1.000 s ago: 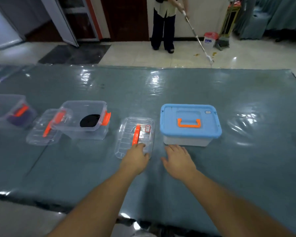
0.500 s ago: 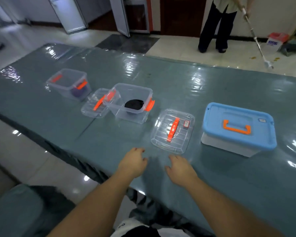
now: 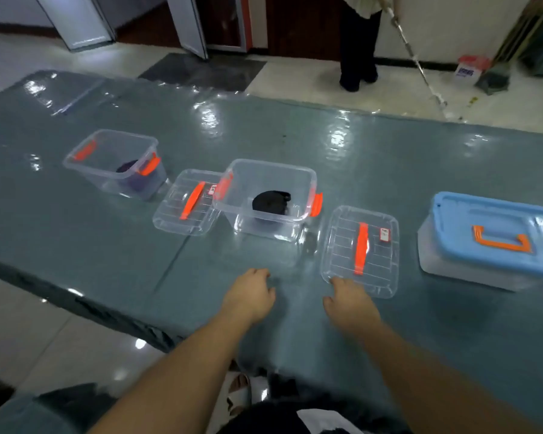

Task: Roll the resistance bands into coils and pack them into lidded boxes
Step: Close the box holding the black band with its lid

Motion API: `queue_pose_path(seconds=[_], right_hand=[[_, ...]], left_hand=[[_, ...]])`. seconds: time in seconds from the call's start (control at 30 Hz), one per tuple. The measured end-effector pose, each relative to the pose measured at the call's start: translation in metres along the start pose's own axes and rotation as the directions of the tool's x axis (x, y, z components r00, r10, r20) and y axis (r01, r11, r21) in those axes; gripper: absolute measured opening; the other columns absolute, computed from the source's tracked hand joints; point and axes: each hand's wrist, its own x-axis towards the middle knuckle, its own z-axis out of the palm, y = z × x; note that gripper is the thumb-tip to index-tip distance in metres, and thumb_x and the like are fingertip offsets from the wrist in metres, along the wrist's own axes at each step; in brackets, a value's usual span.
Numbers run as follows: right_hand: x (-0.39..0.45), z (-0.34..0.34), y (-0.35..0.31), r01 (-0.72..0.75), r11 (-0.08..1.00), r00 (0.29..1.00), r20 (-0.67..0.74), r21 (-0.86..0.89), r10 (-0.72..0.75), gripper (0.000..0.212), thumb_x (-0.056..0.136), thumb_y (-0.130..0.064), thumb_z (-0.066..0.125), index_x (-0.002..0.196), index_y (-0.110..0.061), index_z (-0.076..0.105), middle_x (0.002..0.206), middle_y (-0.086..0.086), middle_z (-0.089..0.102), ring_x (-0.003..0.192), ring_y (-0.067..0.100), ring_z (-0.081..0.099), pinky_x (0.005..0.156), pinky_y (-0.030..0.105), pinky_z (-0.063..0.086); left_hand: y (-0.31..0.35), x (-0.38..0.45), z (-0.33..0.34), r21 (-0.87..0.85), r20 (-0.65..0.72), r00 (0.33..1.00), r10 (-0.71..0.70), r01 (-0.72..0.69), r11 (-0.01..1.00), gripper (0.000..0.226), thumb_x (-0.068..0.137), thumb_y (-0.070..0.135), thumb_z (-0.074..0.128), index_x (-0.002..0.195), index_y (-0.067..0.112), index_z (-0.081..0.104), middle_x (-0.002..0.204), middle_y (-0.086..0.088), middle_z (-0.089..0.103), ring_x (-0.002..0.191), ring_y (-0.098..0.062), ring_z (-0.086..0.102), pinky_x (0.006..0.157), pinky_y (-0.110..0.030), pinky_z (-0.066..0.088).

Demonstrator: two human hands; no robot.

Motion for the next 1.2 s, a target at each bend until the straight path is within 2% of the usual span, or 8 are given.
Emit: queue_pose_path(seconds=[0.1, 0.23, 0.43, 0.63, 0.83, 0.93, 1.1, 1.2], right_hand=[[0.004, 0.009, -0.029, -0.079, 0.997, 0.997, -0.013, 0.011, 0.079, 0.036, 0.085, -0.025, 0.049, 0.118, -0.013, 0.058, 0.123, 0.013, 0.062, 0.120, 0.039, 0.059, 0.097, 0.047, 0.052], [0.001, 0.031, -0.062, -0.150, 0.989, 0.989, -0.023, -0.021, 0.149, 0.038, 0.094, -0.024, 0.054, 0.130, -0.011, 0.055, 0.134, 0.013, 0.056, 0.127, 0.037, 0.053, 0.101, 0.048, 0.050], [0.001, 0.048, -0.073, -0.225, 0.974, 0.973, -0.041, 0.001, 0.225, 0.036, 0.095, -0.022, 0.054, 0.130, -0.011, 0.056, 0.133, 0.014, 0.058, 0.126, 0.036, 0.051, 0.100, 0.044, 0.047], [0.016, 0.042, -0.054, -0.305, 0.938, 0.941, -0.099, 0.164, 0.323, 0.035, 0.093, -0.018, 0.056, 0.126, -0.005, 0.059, 0.129, 0.019, 0.061, 0.121, 0.041, 0.056, 0.099, 0.046, 0.048], [0.046, 0.026, -0.028, -0.334, 0.900, 0.910, -0.153, 0.280, 0.386, 0.039, 0.095, -0.017, 0.056, 0.132, -0.006, 0.059, 0.130, 0.018, 0.063, 0.121, 0.040, 0.058, 0.097, 0.045, 0.048], [0.067, 0.013, -0.010, -0.339, 0.898, 0.900, -0.182, 0.279, 0.396, 0.028, 0.094, -0.019, 0.059, 0.115, -0.002, 0.061, 0.118, 0.022, 0.066, 0.110, 0.043, 0.063, 0.089, 0.047, 0.053], [0.113, -0.011, 0.017, -0.400, 0.878, 0.860, -0.224, 0.263, 0.459, 0.029, 0.096, -0.013, 0.055, 0.121, 0.001, 0.057, 0.116, 0.023, 0.065, 0.107, 0.045, 0.064, 0.090, 0.050, 0.055], [0.141, -0.022, 0.026, -0.418, 0.887, 0.857, -0.239, 0.195, 0.456, 0.032, 0.100, -0.017, 0.054, 0.124, 0.004, 0.057, 0.122, 0.025, 0.062, 0.112, 0.042, 0.062, 0.097, 0.049, 0.050]], left_hand=[[-0.033, 0.024, -0.022, 0.021, 0.021, 0.998, 0.057, -0.057, 0.998, 0.046, 0.100, 0.035, 0.053, 0.145, 0.022, 0.053, 0.148, -0.005, 0.052, 0.134, -0.030, 0.053, 0.110, -0.042, 0.046], [-0.064, 0.047, -0.037, 0.046, 0.058, 0.993, 0.101, -0.104, 0.994, 0.046, 0.099, 0.035, 0.055, 0.143, 0.022, 0.055, 0.146, -0.007, 0.054, 0.134, -0.031, 0.054, 0.112, -0.044, 0.045], [-0.079, 0.065, -0.027, 0.075, 0.135, 0.979, 0.151, -0.162, 0.984, 0.047, 0.097, 0.033, 0.058, 0.141, 0.019, 0.056, 0.145, -0.010, 0.056, 0.133, -0.033, 0.055, 0.112, -0.045, 0.046], [-0.066, 0.078, -0.021, 0.121, 0.188, 0.963, 0.194, -0.219, 0.968, 0.046, 0.098, 0.033, 0.055, 0.142, 0.022, 0.054, 0.146, -0.006, 0.053, 0.134, -0.030, 0.053, 0.111, -0.045, 0.046], [-0.041, 0.100, -0.020, 0.173, 0.235, 0.942, 0.242, -0.285, 0.943, 0.044, 0.097, 0.030, 0.055, 0.139, 0.015, 0.056, 0.143, -0.012, 0.055, 0.131, -0.034, 0.055, 0.110, -0.042, 0.047], [-0.024, 0.113, -0.018, 0.201, 0.254, 0.934, 0.251, -0.304, 0.931, 0.045, 0.097, 0.031, 0.055, 0.139, 0.017, 0.055, 0.143, -0.010, 0.055, 0.129, -0.034, 0.056, 0.107, -0.043, 0.049], [0.004, 0.134, -0.006, 0.213, 0.276, 0.918, 0.284, -0.347, 0.914, 0.045, 0.099, 0.031, 0.054, 0.142, 0.019, 0.053, 0.144, -0.007, 0.052, 0.133, -0.031, 0.053, 0.109, -0.040, 0.047], [0.014, 0.145, 0.007, 0.201, 0.304, 0.912, 0.276, -0.345, 0.917, 0.046, 0.100, 0.031, 0.053, 0.145, 0.022, 0.052, 0.146, -0.005, 0.051, 0.135, -0.030, 0.051, 0.109, -0.041, 0.046]])
